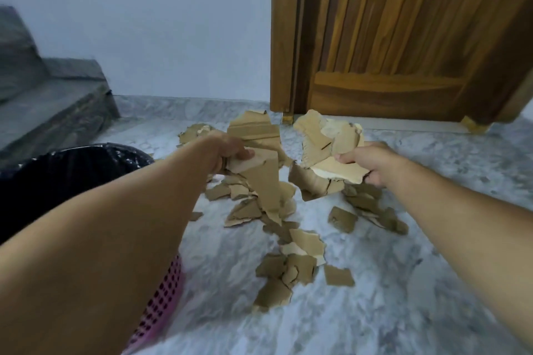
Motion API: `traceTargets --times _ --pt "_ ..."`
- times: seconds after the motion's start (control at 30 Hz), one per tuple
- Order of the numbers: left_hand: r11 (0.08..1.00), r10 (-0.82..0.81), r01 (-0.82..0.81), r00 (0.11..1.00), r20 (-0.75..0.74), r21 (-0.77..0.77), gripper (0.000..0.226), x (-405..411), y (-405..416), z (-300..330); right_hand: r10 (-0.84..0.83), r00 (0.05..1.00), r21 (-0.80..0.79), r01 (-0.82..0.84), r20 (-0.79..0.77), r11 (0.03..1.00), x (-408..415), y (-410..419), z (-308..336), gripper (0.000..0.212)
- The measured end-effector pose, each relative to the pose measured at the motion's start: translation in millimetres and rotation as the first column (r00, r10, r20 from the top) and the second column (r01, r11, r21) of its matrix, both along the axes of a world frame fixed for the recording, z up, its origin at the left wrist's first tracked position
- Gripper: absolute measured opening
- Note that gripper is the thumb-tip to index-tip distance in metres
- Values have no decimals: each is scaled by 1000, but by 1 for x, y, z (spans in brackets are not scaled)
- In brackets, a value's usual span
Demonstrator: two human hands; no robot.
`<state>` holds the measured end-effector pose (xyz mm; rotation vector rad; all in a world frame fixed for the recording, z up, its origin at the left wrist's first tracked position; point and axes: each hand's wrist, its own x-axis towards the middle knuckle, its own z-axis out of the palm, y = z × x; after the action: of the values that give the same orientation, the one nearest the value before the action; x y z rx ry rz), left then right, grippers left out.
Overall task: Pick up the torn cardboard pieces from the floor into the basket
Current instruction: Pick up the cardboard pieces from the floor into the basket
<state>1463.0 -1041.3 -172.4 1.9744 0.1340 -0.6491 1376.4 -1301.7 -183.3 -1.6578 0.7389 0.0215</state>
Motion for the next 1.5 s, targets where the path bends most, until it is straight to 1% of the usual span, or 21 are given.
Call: traceTargets --times 0.1,0.17,0.23,0.33,0.4,0.53,0.6,0.63,0.67,0.7,0.77,0.87,0.9,1.0,1.07,1.13,1.23,1.3,1.37,1.43,1.5 --pt "1000 -8 7 999 43 25 22 1 42 45 84 996 -26 -83 34 996 13 38 46 37" --pt "996 23 -27 998 51 87 17 1 81 68 160 986 -36 -159 52 987 24 70 71 36" --pt "985 48 -53 998 34 164 16 -3 125 85 244 967 -43 -241 67 969 34 110 92 33" --pt "963 118 -116 993 3 244 19 -14 191 96 348 934 -51 -345 85 937 50 169 111 39" --pt "945 158 -139 987 -40 294 25 -26 232 96 412 908 -62 -408 81 911 58 209 113 45" --pt "899 217 -147 968 -127 412 31 -51 293 82 504 863 -84 -500 35 862 61 287 99 38" --pt "891 217 -129 963 -158 436 32 -63 308 74 540 842 -108 -538 -10 836 59 318 82 54" --pt "892 202 -110 965 -169 438 30 -67 312 70 570 821 -148 -570 -48 808 58 331 73 64" --pt "889 192 -91 964 -184 449 27 -71 314 67 597 797 -207 -601 -85 772 57 340 65 66" --pt "887 179 -76 966 -187 455 24 -75 315 65 620 775 -251 -628 -120 737 54 348 60 61" --pt "875 161 -73 976 -145 478 28 -81 320 59 638 754 -255 -655 -156 711 53 356 55 50" --pt "893 163 -109 983 -87 436 58 -75 326 50 642 750 -214 -661 -160 719 56 350 58 33" --pt "898 164 -122 984 -65 422 59 -72 326 49 634 758 -221 -652 -156 725 55 345 62 25" --pt "927 156 -144 988 -6 346 39 -56 309 48 587 793 -264 -608 -159 749 52 318 73 11" --pt "949 116 -114 993 12 292 26 -46 287 52 553 812 -299 -583 -185 755 52 295 77 17" --pt "959 96 -111 993 70 261 23 -35 258 57 511 832 -315 -554 -215 771 53 266 79 25" --pt "967 55 -102 978 200 234 25 -16 195 61 461 851 -296 -521 -251 801 49 207 79 15" --pt "975 41 -95 966 256 203 26 -5 154 59 442 854 -258 -509 -276 821 46 168 73 13" --pt "987 46 -84 964 261 137 23 6 117 54 426 849 -215 -500 -313 839 45 129 63 11" --pt "993 41 -66 971 234 102 28 16 85 43 422 836 -141 -492 -351 859 44 96 51 8" --pt "994 -1 -17 986 165 107 35 24 51 26 393 845 -131 -464 -362 876 46 57 33 23"
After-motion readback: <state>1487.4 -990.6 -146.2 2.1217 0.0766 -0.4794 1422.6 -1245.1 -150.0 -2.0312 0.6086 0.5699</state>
